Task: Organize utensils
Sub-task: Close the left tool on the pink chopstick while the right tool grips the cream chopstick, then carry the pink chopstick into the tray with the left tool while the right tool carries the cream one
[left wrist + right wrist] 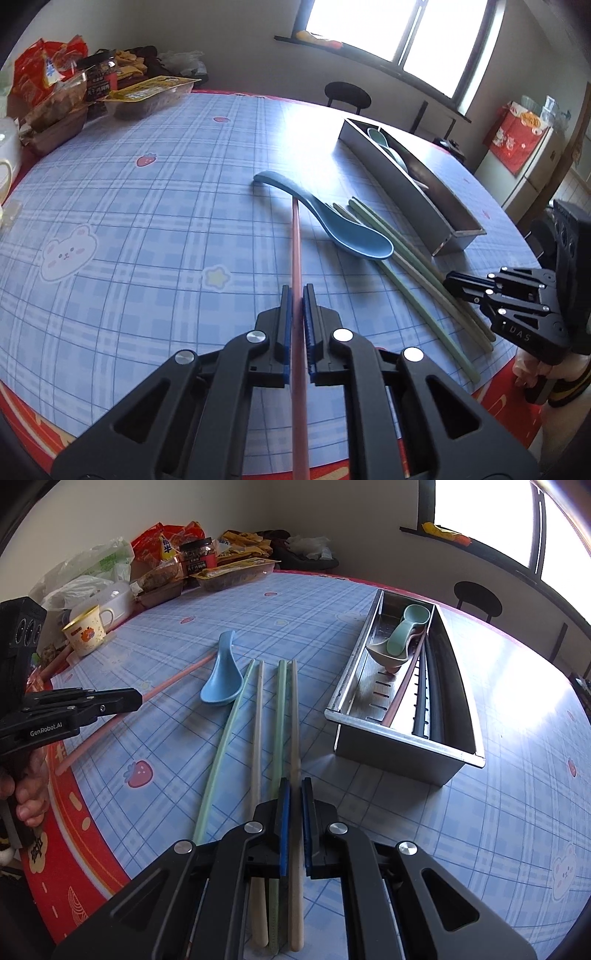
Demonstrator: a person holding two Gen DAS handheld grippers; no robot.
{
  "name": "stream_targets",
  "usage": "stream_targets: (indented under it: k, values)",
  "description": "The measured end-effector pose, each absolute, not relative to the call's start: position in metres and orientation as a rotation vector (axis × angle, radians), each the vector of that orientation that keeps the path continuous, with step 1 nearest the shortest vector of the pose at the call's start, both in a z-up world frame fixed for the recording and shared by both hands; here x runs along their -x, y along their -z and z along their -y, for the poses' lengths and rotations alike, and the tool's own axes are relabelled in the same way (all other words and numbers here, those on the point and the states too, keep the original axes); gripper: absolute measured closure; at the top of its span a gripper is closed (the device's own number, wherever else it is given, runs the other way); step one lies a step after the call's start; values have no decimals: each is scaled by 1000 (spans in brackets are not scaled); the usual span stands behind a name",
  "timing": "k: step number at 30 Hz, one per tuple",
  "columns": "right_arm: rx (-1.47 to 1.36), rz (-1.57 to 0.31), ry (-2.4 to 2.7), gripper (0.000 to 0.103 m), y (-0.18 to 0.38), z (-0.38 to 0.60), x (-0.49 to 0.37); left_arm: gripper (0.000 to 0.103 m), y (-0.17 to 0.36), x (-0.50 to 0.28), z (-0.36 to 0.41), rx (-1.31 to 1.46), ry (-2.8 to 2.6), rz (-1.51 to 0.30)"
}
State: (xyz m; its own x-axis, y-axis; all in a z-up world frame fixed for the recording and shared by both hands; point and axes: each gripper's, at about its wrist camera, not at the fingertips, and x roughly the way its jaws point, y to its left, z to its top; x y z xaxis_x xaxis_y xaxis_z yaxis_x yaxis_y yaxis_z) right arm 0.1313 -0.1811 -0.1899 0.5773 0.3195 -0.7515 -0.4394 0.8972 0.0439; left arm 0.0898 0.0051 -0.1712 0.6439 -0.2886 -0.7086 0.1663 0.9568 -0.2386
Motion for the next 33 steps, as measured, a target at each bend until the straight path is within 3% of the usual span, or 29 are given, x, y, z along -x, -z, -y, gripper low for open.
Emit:
stream_targets:
  k: [16, 33]
  values:
    - [83, -716, -437, 97, 171, 201, -119, 93, 160, -74, -48, 352, 164, -699]
    - [-65, -676, -452, 97, 161, 227, -120, 93, 118, -73, -37, 245, 169, -617]
